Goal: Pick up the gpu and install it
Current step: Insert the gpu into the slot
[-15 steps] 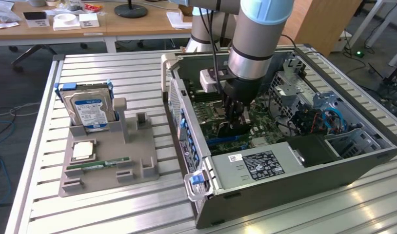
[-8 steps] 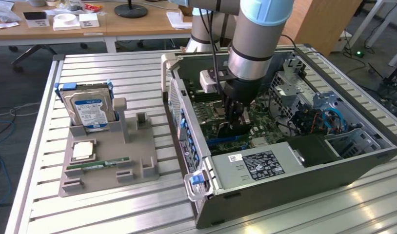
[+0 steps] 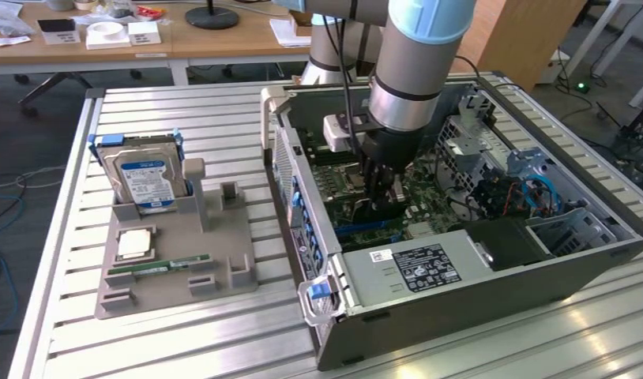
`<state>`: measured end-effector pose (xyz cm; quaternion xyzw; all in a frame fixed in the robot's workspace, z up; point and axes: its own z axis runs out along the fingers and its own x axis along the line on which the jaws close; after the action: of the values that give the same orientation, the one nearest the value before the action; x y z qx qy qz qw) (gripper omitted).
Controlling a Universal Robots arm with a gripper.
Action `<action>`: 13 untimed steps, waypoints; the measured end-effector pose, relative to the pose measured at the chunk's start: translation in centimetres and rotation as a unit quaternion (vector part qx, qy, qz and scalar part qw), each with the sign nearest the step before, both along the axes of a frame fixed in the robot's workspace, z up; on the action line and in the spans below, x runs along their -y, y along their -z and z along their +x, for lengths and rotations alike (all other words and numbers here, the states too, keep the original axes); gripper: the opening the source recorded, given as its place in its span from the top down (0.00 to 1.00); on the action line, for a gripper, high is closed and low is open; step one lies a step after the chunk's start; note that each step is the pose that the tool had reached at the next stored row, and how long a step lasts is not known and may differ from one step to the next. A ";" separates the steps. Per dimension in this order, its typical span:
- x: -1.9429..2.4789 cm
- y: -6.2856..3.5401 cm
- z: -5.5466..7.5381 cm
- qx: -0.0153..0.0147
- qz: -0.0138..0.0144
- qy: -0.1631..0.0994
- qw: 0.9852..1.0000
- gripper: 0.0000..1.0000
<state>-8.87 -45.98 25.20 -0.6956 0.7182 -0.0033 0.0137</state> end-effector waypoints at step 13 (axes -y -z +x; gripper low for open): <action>0.00 0.20 0.0 0.000 0.002 -0.001 1.000 0.74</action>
<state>-8.88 -45.99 24.99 -0.6962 0.7177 -0.0018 0.0153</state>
